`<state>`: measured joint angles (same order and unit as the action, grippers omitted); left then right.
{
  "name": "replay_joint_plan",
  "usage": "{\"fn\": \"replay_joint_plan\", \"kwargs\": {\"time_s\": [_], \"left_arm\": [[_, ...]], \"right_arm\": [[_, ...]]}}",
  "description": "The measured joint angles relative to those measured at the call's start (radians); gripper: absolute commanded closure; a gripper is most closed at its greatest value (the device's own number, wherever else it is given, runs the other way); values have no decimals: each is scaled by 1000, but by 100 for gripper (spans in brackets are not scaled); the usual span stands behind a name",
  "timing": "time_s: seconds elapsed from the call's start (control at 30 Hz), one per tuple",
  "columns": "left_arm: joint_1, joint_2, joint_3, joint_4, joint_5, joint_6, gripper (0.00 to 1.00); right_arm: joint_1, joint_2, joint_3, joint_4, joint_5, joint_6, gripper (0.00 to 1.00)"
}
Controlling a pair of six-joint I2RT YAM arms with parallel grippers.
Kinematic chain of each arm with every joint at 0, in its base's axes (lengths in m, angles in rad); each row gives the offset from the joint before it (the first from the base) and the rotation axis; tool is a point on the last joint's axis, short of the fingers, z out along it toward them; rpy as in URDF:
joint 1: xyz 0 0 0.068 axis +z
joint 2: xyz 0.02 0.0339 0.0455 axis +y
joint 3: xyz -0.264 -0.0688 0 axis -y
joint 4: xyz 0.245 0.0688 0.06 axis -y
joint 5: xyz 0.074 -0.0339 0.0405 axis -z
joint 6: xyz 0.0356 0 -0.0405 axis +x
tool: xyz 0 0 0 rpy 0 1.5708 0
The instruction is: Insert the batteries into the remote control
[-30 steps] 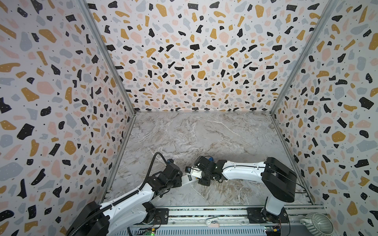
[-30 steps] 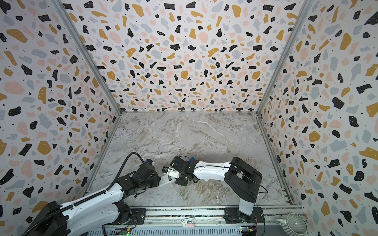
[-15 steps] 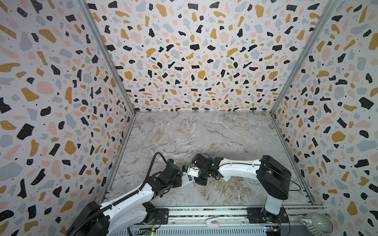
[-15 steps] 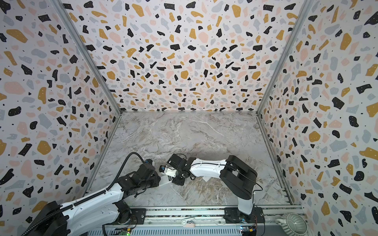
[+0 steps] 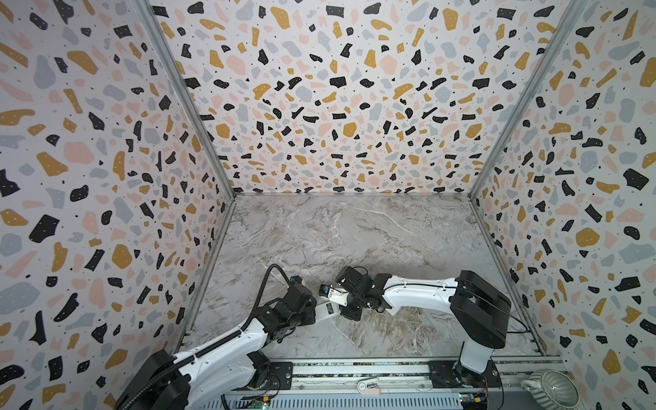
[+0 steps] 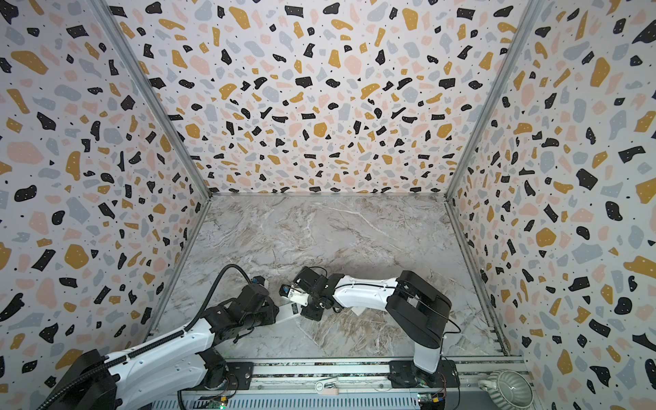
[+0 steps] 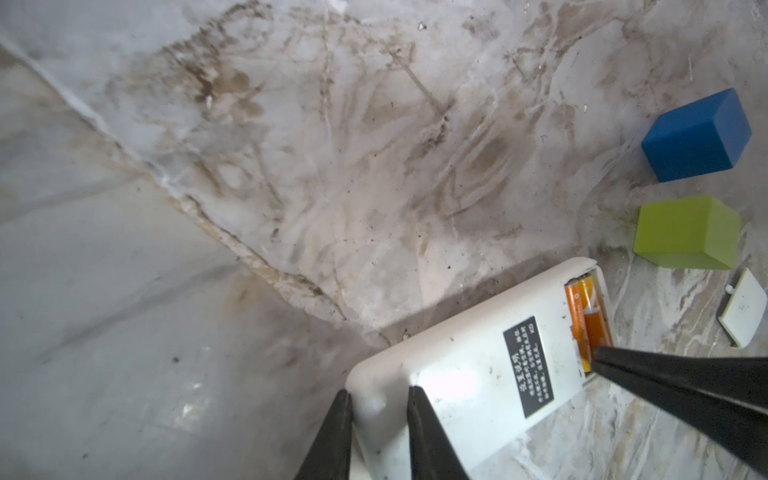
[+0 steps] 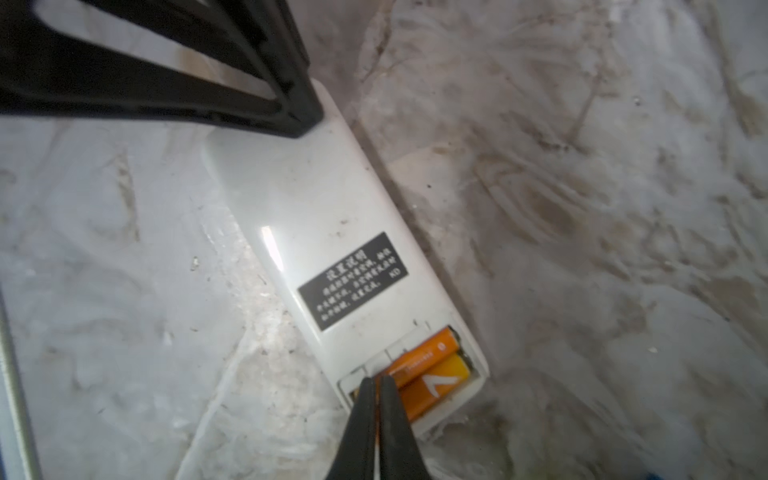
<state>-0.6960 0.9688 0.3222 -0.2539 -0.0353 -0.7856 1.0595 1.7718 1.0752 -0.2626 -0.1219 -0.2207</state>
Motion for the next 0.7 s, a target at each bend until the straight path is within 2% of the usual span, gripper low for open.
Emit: {"fn": "replay_joint_plan", "kwargs": {"time_s": [0.33, 0.7], "left_arm": [[0, 0, -2, 22, 0, 0, 75], [0, -1, -4, 24, 0, 0, 75]], "right_arm": [[-21, -22, 5, 10, 43, 8, 100], [-7, -16, 5, 0, 39, 8, 100]]}}
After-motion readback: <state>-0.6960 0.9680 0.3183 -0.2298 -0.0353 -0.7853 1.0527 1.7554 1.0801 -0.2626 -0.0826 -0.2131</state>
